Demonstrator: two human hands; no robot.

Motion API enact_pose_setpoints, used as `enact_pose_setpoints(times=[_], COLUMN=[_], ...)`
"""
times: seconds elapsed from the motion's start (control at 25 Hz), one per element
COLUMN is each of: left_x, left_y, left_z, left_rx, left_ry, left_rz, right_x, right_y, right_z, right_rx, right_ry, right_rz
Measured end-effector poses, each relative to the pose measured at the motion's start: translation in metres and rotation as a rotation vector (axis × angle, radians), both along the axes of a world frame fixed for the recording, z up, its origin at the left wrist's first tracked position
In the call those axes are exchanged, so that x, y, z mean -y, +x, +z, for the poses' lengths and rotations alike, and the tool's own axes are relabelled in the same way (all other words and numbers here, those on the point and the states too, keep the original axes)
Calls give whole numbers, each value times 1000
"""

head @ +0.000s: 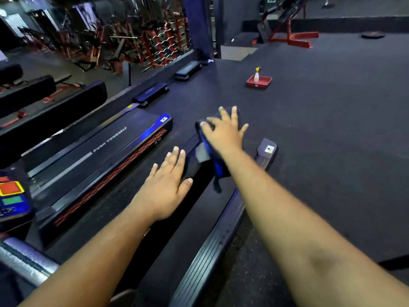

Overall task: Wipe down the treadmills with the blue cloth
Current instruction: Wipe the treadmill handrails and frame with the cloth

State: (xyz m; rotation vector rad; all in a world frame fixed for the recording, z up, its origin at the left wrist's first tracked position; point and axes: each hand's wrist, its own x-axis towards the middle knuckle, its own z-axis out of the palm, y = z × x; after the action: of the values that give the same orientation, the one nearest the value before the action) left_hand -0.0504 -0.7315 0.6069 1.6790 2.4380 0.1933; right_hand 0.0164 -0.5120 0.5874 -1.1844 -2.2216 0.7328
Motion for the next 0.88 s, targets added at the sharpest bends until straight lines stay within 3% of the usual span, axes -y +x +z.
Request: enact_pose_setpoints(times=[0.16, 0.28, 0.4, 0.52, 0.64, 0.88], left_x=[0, 0, -1, -2, -3, -2], left_y=[-4, -2, 2, 2, -3, -3], left_z=[1, 3, 5, 4, 1, -1], left_rx=[71, 57, 44, 51, 76, 34], left_ry=[10, 4, 15, 3, 16, 16], left_rz=[-5, 2, 2, -2, -4, -10], right_x=[96, 55, -3, 28, 104, 27], right_y=[17, 11, 9, 5, 3, 1], right_z=[-38, -37, -22, -24, -38, -41], right_rx=[-305, -290, -281, -416, -529, -791], right_ry=[30, 58, -56, -249, -323, -478], right_rz=[128, 74, -22, -149, -64, -252])
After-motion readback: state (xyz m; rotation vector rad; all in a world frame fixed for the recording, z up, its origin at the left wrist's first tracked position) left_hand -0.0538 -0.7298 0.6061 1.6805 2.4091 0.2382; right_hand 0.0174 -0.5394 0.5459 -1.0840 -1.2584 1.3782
